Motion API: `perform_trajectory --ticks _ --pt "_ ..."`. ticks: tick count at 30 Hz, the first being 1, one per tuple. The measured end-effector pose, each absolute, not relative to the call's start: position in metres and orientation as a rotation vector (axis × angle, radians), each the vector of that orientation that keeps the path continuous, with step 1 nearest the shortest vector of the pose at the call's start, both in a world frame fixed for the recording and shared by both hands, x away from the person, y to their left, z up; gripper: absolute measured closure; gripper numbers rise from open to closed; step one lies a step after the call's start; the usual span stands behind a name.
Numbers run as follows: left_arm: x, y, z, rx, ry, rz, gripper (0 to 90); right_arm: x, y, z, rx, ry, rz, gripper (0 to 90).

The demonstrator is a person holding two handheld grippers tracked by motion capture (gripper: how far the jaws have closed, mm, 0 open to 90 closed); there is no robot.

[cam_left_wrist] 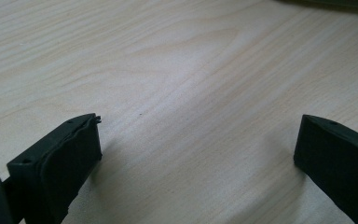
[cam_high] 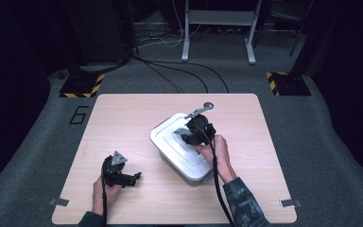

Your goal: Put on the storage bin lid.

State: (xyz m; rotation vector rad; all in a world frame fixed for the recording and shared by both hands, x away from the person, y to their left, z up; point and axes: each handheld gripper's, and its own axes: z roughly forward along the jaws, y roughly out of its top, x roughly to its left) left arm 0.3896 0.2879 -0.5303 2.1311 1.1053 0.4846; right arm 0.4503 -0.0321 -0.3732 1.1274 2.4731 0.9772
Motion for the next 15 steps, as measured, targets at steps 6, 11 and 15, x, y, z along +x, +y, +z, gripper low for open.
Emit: perform_trajectory --ticks 6,11,15 --pt "0.39 0.287 -0.531 2.125 1.109 0.484 0.3 0.449 -0.037 -0.368 1.116 2.455 1.011 36.6" --pt "0.39 0.288 -0.529 2.143 1.103 0.476 0.2 0.447 -0.047 -0.358 1.11 2.416 1.061 18.1" --pt "0.39 0.288 -0.53 2.134 1.109 0.476 0.2 0.447 -0.059 -0.351 1.094 2.383 1.107 13.1"
